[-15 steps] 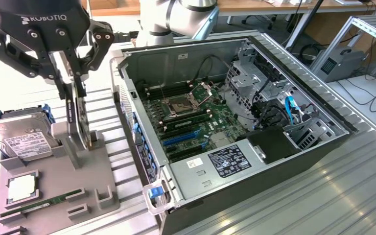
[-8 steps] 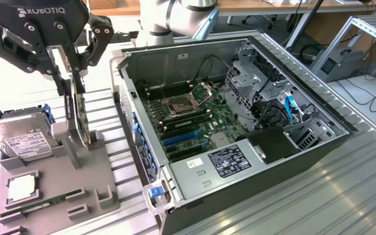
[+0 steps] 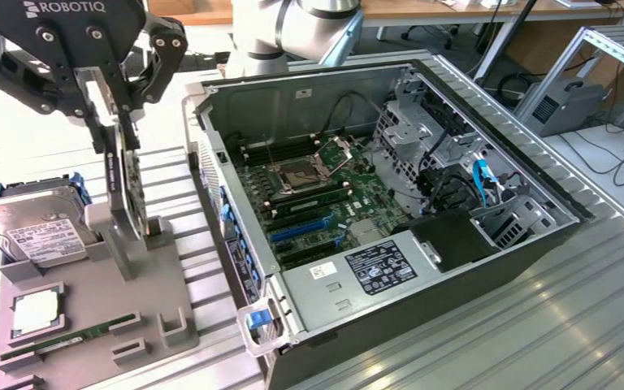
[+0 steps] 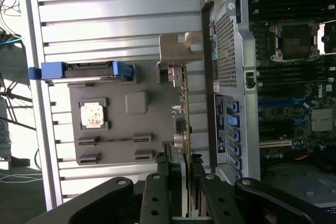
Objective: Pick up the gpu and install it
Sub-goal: 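Pick up the gpu and move the gpu toward the slot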
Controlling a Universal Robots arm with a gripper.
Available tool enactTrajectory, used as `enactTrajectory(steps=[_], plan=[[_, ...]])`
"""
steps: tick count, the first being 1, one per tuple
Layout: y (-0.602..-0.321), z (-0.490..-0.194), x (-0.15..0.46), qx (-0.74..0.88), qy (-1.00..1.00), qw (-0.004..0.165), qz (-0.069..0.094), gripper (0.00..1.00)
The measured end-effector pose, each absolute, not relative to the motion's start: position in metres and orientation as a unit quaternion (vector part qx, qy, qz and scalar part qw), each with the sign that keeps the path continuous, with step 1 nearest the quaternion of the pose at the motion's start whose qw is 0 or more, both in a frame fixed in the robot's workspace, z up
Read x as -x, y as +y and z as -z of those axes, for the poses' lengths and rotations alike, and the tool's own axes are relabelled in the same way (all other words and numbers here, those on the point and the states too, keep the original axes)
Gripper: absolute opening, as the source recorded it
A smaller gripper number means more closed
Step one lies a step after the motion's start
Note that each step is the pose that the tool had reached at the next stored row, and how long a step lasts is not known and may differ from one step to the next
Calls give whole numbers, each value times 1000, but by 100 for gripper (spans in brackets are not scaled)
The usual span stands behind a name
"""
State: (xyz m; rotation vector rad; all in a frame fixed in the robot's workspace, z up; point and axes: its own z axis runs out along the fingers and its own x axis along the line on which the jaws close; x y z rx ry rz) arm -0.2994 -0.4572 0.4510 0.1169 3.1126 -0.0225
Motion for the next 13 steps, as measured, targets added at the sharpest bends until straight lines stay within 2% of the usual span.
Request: enactTrajectory(steps=[13], plan=[[-457,-454,296,-38,999,13,7,27]])
